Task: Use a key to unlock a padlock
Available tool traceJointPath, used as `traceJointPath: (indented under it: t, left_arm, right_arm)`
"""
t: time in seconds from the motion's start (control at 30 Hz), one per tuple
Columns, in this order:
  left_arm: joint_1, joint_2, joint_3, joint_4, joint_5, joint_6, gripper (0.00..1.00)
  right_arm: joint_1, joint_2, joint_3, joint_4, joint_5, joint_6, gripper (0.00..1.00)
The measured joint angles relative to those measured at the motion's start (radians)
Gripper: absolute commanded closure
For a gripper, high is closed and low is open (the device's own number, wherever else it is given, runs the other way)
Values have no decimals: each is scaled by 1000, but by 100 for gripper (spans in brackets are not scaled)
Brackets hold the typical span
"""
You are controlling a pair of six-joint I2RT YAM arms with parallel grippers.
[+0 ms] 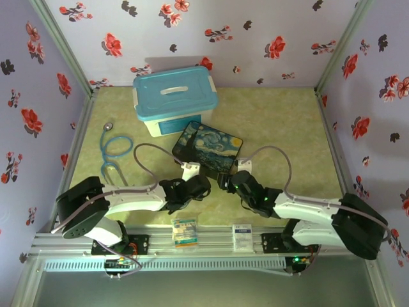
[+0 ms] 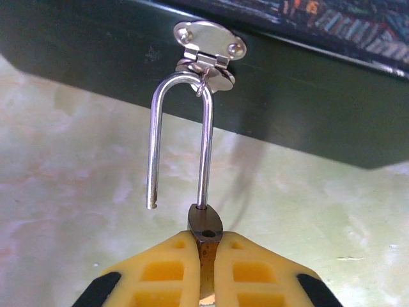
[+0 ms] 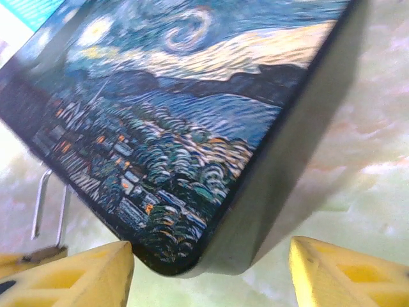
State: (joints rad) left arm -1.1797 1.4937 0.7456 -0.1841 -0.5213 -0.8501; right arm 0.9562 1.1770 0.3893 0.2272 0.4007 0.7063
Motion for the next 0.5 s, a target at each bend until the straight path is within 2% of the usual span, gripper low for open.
traceJointPath:
  t: [0.27, 0.5]
  left_arm:
    - [-53, 43, 71, -158, -102, 124, 100]
    - [-95, 105, 124, -215, -211, 256, 100]
  right_arm:
    - [-12, 43, 65, -120, 156, 28, 37]
    - [-25, 3, 41, -116, 165, 20, 36]
